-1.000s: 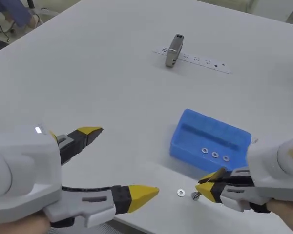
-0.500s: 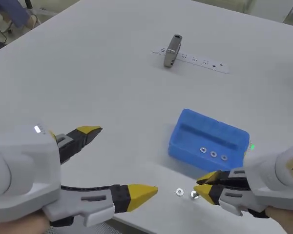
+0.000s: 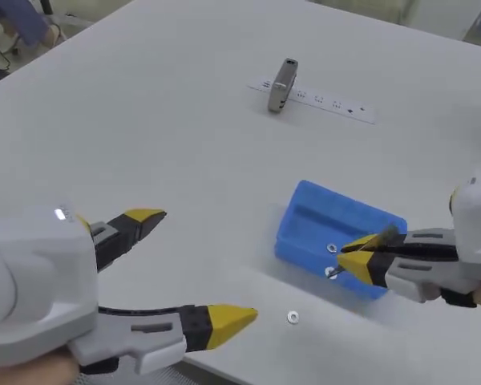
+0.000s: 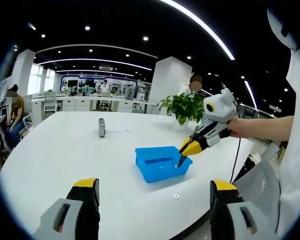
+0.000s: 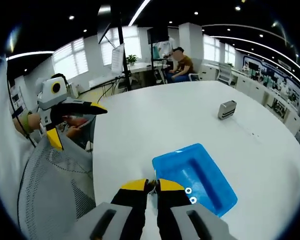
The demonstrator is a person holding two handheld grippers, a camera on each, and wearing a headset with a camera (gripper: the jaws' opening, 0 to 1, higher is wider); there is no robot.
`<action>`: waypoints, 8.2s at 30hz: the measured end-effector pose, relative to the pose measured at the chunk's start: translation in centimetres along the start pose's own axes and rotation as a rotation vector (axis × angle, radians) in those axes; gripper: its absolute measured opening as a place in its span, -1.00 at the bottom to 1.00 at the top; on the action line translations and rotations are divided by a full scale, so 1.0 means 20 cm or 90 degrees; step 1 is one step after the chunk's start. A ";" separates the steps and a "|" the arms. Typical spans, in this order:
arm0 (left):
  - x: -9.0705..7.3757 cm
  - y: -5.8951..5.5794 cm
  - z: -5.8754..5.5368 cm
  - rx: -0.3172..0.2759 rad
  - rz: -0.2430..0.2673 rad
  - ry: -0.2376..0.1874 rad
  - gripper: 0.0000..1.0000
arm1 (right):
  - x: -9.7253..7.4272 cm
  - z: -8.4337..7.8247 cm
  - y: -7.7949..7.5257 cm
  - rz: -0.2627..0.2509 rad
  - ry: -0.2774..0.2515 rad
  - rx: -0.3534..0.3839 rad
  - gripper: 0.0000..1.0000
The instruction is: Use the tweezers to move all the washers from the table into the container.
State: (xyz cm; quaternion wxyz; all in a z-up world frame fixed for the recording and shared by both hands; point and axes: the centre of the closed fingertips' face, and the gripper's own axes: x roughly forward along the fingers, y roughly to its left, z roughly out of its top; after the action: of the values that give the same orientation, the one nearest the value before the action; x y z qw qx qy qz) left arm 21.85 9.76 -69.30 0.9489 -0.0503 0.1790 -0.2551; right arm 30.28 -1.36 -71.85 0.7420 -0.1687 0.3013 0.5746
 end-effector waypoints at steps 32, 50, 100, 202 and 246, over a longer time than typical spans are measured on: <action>-0.02 0.04 -0.03 -0.010 0.012 0.012 0.85 | 0.34 -0.08 -0.31 -0.023 0.071 0.093 -0.93; 0.00 0.03 -0.04 -0.009 0.007 0.018 0.85 | 0.15 0.06 -0.17 -0.035 0.013 0.024 -0.93; 0.01 0.01 -0.06 -0.001 -0.010 0.029 0.84 | 0.28 -0.27 0.35 0.105 0.107 -0.119 -0.94; 0.29 -0.67 0.01 0.232 -0.421 0.154 -0.89 | 0.03 -0.35 0.46 0.086 0.115 -0.179 -0.93; 0.32 -0.34 -0.38 0.411 -0.411 0.435 -1.00 | -0.27 -0.48 0.15 -0.119 -0.012 0.018 -0.43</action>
State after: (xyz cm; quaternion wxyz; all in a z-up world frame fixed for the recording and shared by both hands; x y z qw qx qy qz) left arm 20.97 0.64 -77.19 0.6783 0.2752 0.3644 -0.5757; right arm 24.08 -10.35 -75.48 0.7975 -0.1803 0.2850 0.5002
